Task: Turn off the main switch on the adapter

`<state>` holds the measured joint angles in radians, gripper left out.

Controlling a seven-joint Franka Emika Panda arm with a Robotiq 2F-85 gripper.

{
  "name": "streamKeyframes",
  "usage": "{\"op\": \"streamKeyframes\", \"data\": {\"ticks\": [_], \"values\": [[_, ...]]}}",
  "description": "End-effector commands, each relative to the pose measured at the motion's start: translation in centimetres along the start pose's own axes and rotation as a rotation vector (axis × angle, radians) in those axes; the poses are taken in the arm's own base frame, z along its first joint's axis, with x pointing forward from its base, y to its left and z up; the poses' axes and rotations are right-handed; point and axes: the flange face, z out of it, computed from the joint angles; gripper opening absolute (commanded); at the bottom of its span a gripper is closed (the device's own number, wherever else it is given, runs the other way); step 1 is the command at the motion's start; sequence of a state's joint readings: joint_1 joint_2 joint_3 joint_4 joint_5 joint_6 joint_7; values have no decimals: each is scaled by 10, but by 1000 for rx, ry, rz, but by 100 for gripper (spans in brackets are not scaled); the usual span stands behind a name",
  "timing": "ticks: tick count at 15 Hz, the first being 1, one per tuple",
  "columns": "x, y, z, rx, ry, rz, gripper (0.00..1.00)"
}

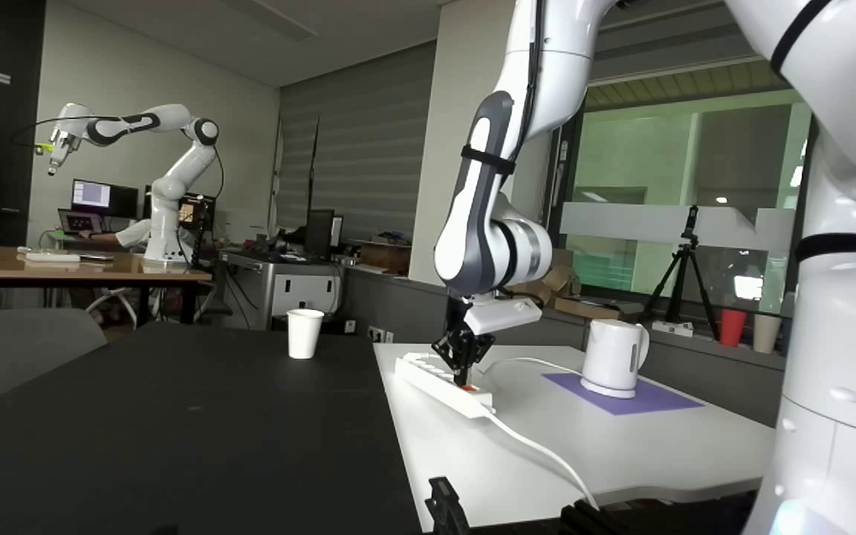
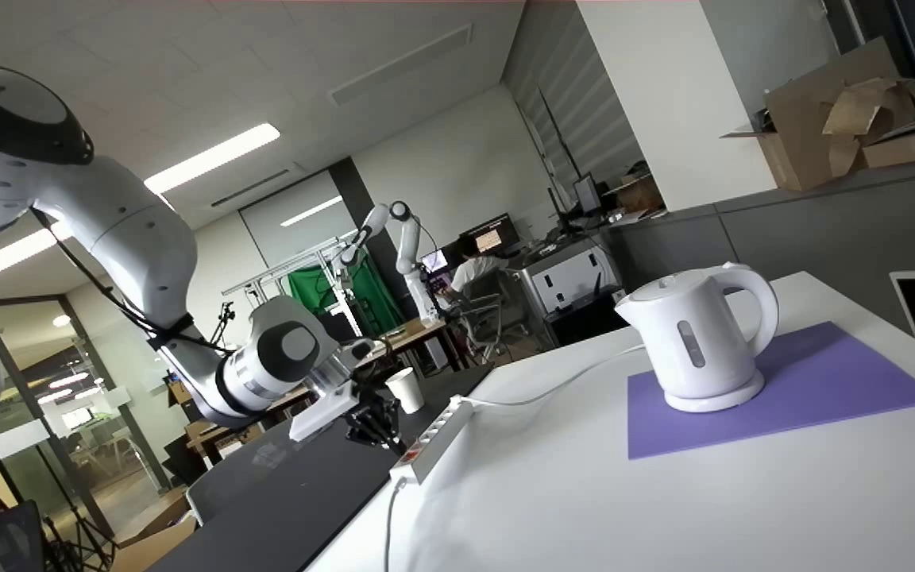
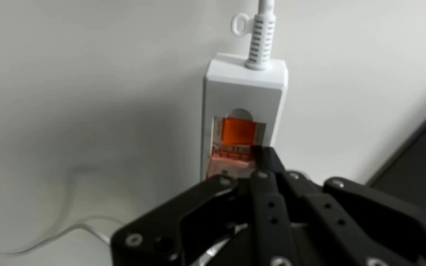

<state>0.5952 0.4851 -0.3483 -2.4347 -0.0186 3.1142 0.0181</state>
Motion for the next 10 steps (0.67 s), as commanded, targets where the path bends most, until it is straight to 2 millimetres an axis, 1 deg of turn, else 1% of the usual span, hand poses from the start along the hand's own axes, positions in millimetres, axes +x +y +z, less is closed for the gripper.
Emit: {"op": "streamKeyframes", "data": {"ticks": [1, 4, 9, 10], "values": [[17, 16, -32, 6, 3, 66, 0], [24, 25, -44, 28, -24, 80, 0], [31, 31, -51, 70, -76, 101, 0], [31, 32, -52, 78, -87, 104, 26]]}}
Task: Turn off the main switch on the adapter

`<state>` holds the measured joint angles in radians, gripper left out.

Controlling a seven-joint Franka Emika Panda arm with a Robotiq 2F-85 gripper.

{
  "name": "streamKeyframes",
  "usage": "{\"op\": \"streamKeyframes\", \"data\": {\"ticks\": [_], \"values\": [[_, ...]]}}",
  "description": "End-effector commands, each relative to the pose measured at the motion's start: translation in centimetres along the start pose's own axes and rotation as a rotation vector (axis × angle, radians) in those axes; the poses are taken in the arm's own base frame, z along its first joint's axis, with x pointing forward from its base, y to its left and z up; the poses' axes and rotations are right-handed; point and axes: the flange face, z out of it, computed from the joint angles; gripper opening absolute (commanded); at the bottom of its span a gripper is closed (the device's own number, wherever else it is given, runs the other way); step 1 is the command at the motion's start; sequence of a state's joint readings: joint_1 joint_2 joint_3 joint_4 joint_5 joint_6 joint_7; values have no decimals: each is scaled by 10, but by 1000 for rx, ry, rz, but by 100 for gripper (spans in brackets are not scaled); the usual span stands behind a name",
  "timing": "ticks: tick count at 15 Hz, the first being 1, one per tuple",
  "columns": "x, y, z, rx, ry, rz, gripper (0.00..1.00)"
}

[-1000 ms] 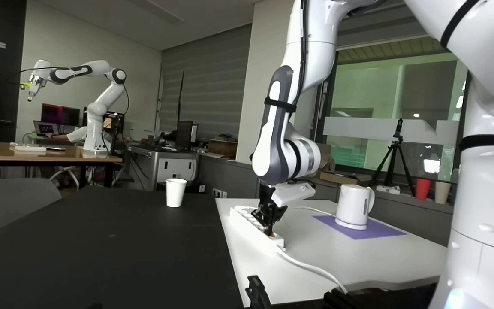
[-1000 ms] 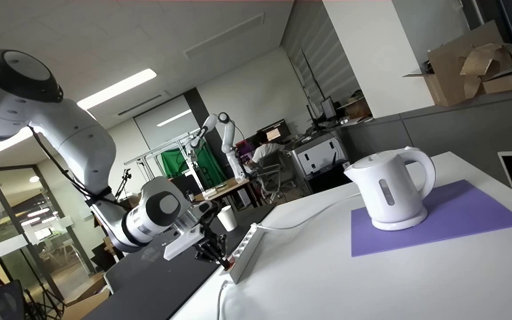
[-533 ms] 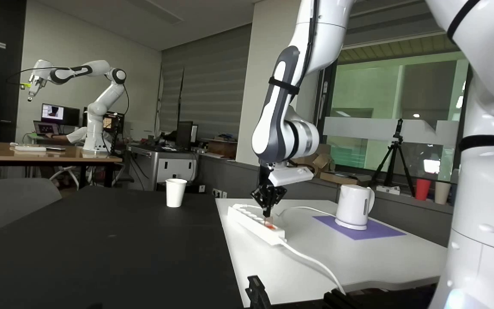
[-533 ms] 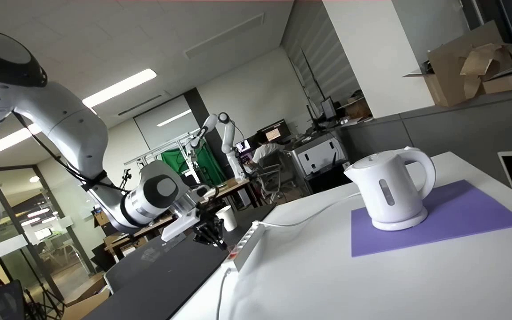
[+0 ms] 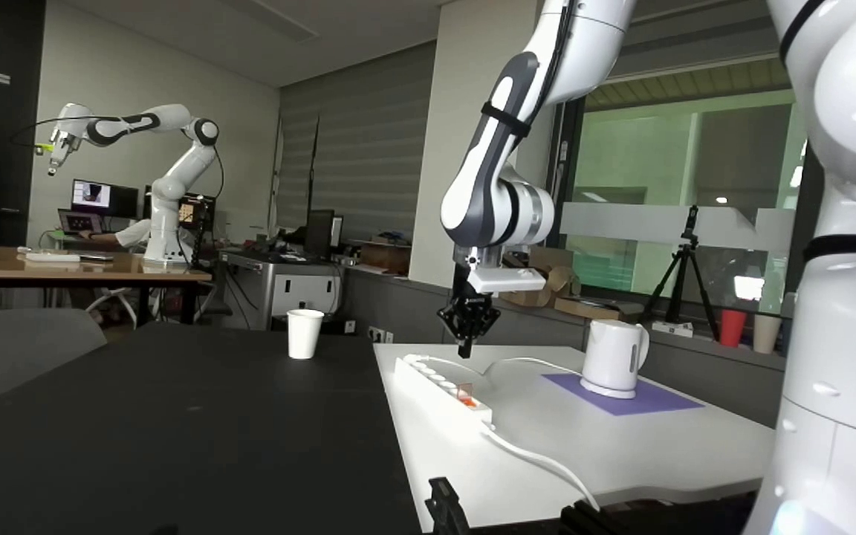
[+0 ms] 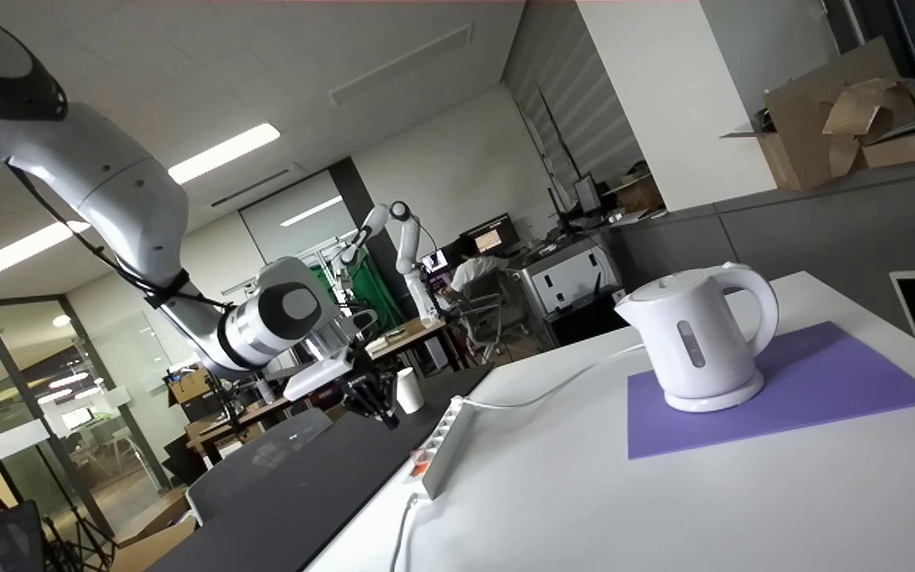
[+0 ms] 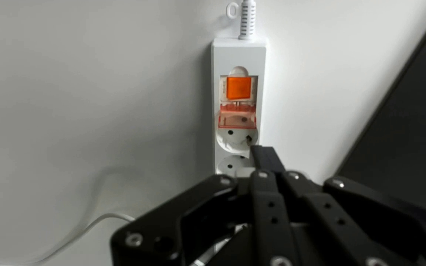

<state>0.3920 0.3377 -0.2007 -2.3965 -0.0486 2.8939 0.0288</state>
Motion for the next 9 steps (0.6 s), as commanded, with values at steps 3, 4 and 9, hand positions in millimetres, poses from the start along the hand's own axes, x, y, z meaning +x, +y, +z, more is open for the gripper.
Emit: {"op": "streamKeyframes", "data": {"ticks": [3, 4, 9], "values": [[7, 5, -12, 25, -51, 29, 40], [8, 6, -13, 29, -56, 30, 46], [9, 9, -20, 32, -72, 38, 80]]}}
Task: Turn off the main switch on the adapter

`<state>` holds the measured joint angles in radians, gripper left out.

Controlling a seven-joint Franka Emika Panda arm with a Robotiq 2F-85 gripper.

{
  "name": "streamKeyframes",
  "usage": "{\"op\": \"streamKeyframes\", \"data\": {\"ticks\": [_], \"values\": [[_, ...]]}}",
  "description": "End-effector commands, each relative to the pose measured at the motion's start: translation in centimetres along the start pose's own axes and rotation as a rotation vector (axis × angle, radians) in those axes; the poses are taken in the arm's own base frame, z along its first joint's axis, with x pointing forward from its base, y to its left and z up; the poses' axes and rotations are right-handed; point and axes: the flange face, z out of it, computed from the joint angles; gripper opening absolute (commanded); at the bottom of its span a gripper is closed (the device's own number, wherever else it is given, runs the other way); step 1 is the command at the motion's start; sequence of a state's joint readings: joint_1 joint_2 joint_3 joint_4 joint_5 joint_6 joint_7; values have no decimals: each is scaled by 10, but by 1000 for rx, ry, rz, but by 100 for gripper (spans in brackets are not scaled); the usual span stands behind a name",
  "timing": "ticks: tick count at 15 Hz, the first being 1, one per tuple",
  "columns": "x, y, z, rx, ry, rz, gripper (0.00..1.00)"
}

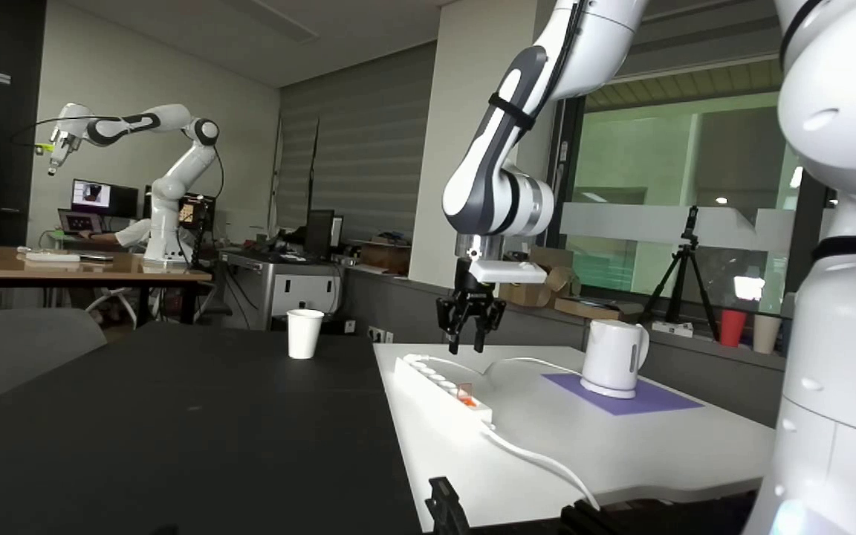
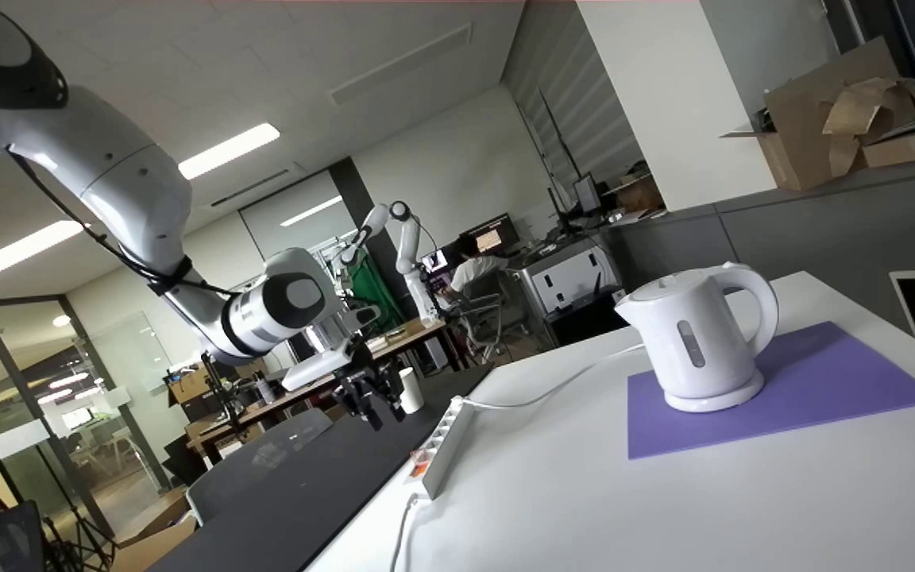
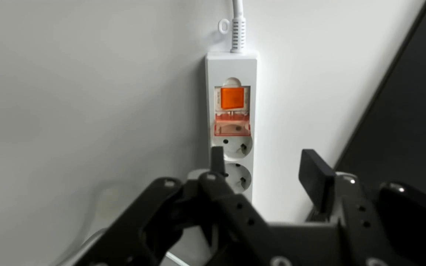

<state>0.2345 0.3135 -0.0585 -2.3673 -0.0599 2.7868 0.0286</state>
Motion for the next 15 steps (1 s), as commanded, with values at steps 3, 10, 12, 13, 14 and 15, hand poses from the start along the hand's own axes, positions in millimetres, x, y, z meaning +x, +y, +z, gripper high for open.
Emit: {"op": "streamKeyframes", "data": {"ticks": [3, 10, 12, 13, 14, 15], "values": [[3, 4, -16, -13, -28, 24, 100], [0, 10, -17, -33, -73, 12, 100], [-3, 8, -9, -17, -71, -7, 99], [-3, 9, -9, -18, -76, -6, 100], [-3, 9, -9, -19, -78, -6, 100], [-3, 9, -9, -19, -80, -6, 100]]}}
